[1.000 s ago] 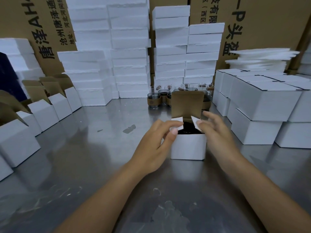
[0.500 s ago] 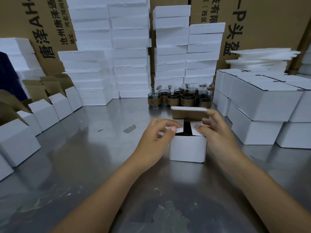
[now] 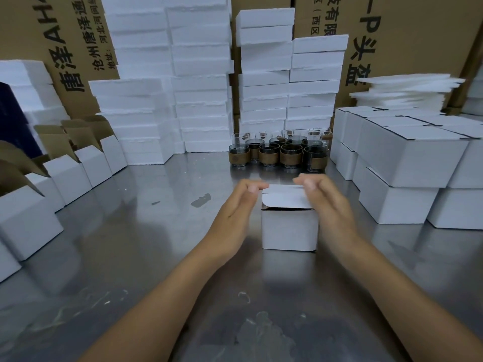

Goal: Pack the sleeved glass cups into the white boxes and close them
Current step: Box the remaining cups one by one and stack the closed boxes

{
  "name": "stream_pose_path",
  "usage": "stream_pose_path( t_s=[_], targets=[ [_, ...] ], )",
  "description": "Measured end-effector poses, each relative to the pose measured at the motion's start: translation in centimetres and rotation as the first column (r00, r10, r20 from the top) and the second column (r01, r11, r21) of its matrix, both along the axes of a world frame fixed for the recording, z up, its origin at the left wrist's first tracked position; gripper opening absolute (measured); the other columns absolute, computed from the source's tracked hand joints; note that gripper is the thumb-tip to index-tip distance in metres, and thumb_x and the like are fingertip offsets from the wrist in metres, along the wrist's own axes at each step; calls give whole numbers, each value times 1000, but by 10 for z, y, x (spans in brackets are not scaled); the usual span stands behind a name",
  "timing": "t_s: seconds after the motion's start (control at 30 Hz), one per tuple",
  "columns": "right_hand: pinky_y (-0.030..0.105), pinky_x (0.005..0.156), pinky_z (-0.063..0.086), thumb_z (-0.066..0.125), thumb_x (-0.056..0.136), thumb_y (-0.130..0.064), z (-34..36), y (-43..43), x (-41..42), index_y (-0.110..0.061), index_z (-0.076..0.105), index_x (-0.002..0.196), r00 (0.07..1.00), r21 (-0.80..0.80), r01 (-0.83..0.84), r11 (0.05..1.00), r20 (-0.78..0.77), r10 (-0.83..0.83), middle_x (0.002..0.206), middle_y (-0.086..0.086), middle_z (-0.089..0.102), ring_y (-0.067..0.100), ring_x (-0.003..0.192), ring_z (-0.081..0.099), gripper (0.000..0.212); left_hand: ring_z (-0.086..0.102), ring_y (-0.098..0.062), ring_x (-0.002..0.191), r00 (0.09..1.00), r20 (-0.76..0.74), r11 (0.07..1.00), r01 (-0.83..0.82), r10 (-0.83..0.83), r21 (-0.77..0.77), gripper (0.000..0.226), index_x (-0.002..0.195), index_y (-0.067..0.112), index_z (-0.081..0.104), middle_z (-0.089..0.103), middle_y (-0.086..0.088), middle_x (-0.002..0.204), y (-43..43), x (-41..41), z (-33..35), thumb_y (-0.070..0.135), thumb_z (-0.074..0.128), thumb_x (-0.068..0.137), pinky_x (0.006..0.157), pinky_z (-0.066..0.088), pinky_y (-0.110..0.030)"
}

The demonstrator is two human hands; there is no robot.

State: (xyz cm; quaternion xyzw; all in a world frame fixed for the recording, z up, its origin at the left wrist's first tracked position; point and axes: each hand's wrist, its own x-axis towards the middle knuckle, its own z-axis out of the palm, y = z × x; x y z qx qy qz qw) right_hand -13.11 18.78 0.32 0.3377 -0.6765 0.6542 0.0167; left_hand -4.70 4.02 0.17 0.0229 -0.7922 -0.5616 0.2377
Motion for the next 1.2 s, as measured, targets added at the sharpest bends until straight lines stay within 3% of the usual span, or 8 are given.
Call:
stream_pose_path(
  t_s=[0.1,0.2,0.3,0.53,0.7,0.87,1.0,1.2],
  targets=[
    [12,77,40,59,77,-61,-3,-1,2,-33,56,100,997,67,24,997,-80,-18,107,-13,58,-2,97,54,36,50,17,103,998,-59,1000,19,-19,-1,50,102,38,52,55,40,106,1,-3,-2,77,42,73,80,41,-8],
    [7,70,41,53,65,-62,-1,-1,5,-32,56,100,996,38,41,998,-83,-38,103,-13,59,-5,88,55,47,52,-4,118,998,-67,1000,20,-21,-5,41,101,40,52,58,16,117,0,-6,-6,68,58,72,101,44,-31],
    [8,70,42,52,66,-60,-1,-1,6,-29,56,101,996,44,32,999,-88,-28,105,-8,58,0,89,55,47,54,-8,117,997,-71,1000,-1,0,-17,37,99,41,53,59,12,116,-2,-7,-7,64,58,71,104,41,-41],
    [12,73,42,55,70,-54,-3,-1,4,-33,56,98,997,53,2,999,-75,2,108,-4,57,7,94,56,35,58,6,95,995,-95,1000,14,-15,-8,29,88,46,57,62,22,112,-5,-5,-4,66,59,67,65,46,-13],
    [20,77,42,57,70,-51,-2,0,2,-32,57,92,995,54,17,998,-101,-12,108,-4,59,9,96,56,30,60,7,90,993,-116,998,33,-27,48,30,84,34,58,64,21,108,-4,-4,-2,61,55,71,62,45,-8],
    [7,64,43,62,66,-50,-1,0,3,-28,59,86,997,-7,2,1000,-81,-3,105,-1,61,-5,83,57,30,59,8,90,993,-113,998,32,-27,47,29,87,32,56,63,20,107,-3,-5,-2,57,54,74,62,45,-9],
    [6,62,43,65,59,-53,-1,0,2,-26,61,83,997,-33,0,999,-74,-2,103,0,62,-8,82,57,37,58,9,92,994,-108,998,28,-21,60,29,88,30,55,61,20,110,-2,-5,-2,55,54,74,64,44,-7],
    [4,63,43,63,61,-54,-2,2,-1,-26,62,82,998,-43,-19,999,-67,16,102,-3,62,-11,85,58,35,56,12,97,998,-65,998,26,-23,51,3,91,30,54,59,21,113,-4,-6,-5,32,53,91,70,44,-7]
  ],
)
